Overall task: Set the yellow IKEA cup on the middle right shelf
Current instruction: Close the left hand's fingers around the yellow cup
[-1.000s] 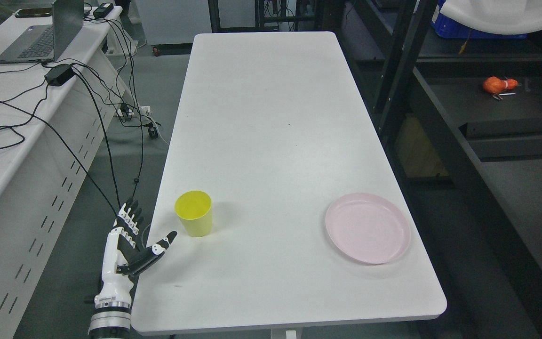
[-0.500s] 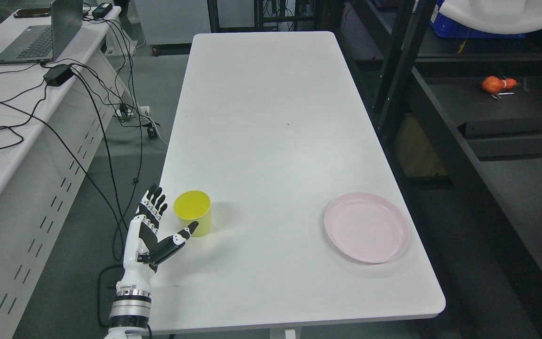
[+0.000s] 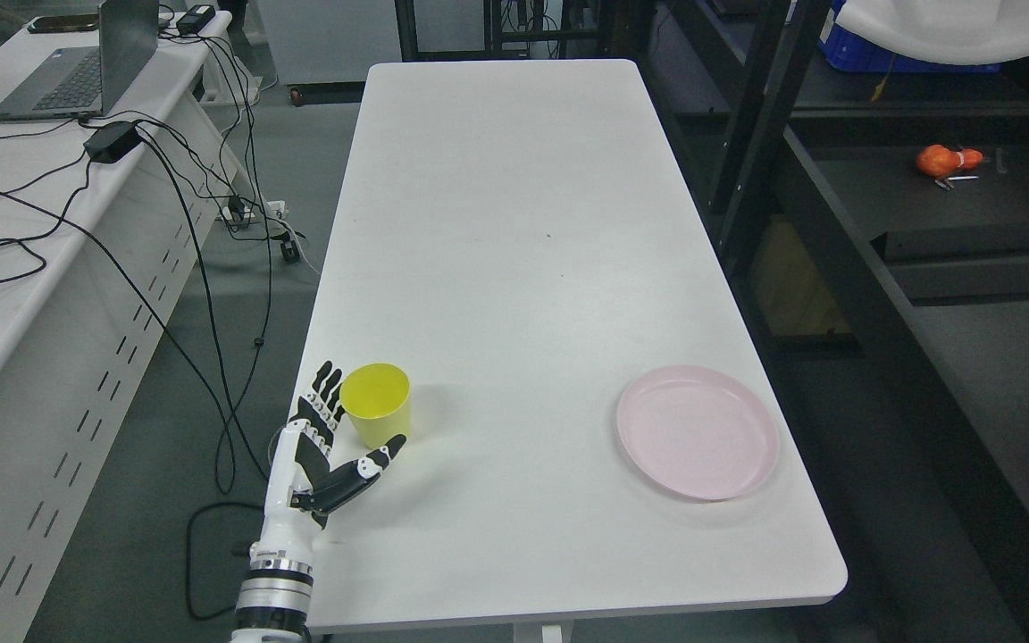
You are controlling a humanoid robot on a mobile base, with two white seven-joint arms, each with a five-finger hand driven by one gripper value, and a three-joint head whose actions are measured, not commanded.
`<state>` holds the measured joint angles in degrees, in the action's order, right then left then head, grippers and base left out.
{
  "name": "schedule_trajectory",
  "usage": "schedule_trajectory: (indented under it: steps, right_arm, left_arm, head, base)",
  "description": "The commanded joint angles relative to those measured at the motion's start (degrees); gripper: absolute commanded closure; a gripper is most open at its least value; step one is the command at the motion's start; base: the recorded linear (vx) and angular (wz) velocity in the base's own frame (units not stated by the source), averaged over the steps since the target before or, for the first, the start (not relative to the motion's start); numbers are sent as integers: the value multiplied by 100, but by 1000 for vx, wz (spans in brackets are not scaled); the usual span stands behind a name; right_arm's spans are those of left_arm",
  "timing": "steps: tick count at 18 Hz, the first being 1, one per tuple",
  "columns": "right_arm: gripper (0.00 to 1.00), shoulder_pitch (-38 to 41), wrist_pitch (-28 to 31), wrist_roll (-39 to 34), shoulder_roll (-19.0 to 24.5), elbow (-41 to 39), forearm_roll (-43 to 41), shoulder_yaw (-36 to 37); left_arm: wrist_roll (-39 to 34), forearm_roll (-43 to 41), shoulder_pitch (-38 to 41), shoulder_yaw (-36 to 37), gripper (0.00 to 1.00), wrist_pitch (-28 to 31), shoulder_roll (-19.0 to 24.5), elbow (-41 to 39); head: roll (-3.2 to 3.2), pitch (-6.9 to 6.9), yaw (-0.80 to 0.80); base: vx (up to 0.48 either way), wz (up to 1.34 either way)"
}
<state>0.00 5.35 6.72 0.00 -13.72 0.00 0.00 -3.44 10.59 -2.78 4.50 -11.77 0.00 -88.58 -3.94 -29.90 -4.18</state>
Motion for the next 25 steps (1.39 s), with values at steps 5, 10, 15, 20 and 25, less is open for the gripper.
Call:
schedule_trajectory:
  steps: [5,10,15,20,25]
  right_arm:
    - [1,79,1,-4,-100,1,-141,-97]
    - [1,79,1,-4,-100,1,-141,-97]
    - [1,79,1,-4,-100,1,-141,-97]
    - [1,79,1,-4,-100,1,-141,-97]
    - [1,79,1,-4,-100,1,-141,-97]
  left_arm:
    - [1,39,-283,-221,1,8,100,683]
    - [1,30,-574,-239,1,8,100,1150]
    - [1,22,-732,-143,1,8,100,1238]
    - [1,13,-1022,-20,1,16,100,1387]
    - [1,4,-1356,244,1,69,100,1878]
  head:
    - [0,0,0]
    - [0,0,0]
    - [0,0,0]
    - [0,0,0]
    - [0,0,0]
  base:
    - [0,0]
    - [0,0]
    - [11,0]
    - [11,0]
    - [0,0]
